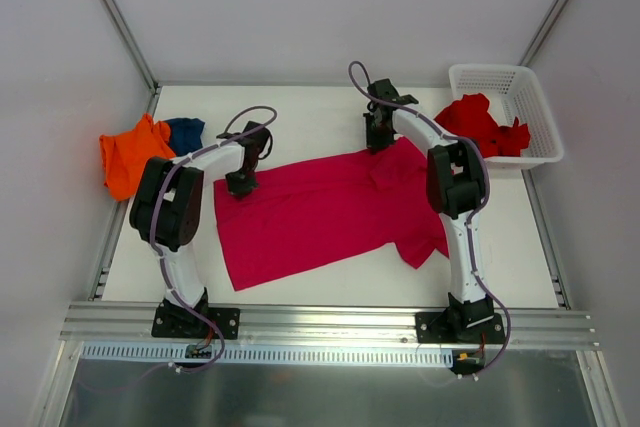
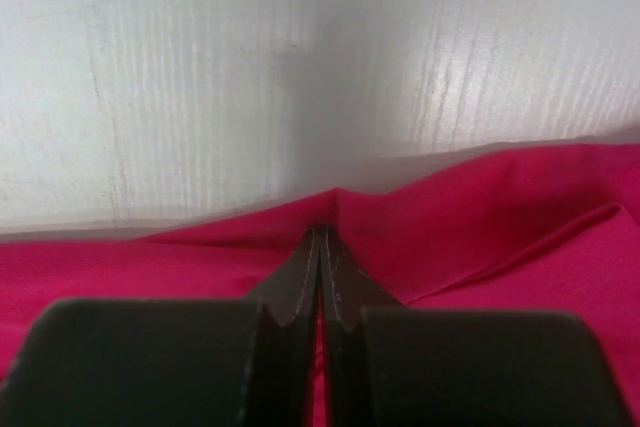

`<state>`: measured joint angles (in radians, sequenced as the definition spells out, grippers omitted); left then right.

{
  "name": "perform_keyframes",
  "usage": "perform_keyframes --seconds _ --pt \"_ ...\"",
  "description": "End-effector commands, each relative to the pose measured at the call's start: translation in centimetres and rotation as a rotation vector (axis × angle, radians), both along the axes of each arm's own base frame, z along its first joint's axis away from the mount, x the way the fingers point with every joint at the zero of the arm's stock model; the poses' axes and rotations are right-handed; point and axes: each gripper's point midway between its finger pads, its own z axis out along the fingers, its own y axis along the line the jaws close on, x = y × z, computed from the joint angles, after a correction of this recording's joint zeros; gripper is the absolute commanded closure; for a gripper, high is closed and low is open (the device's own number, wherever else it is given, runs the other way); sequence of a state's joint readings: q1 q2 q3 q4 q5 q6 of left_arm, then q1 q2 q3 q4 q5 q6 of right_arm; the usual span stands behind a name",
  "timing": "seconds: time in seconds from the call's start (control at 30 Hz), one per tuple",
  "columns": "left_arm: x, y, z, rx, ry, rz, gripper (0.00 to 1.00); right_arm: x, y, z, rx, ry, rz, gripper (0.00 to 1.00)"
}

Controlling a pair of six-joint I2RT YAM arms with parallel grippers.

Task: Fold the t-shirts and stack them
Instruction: Fold the tshirt

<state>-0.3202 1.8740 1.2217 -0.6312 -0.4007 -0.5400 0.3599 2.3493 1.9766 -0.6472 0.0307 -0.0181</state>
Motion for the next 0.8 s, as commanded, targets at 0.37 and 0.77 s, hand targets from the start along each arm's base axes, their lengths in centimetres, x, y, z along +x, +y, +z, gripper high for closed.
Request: perform_keyframes --seconds 0.37,0.77 --pt "0.2 0.2 1.5 0.0 0.002 -0.007 1.0 2.0 -0.2 4.6 0.068 -0.101 0.055 1.0" --pt "4.8 -1.2 8.7 -0.058 -0.201 -0.057 1.0 -1.4 -4.7 18.1 -0.037 -0.362 0.026 0.64"
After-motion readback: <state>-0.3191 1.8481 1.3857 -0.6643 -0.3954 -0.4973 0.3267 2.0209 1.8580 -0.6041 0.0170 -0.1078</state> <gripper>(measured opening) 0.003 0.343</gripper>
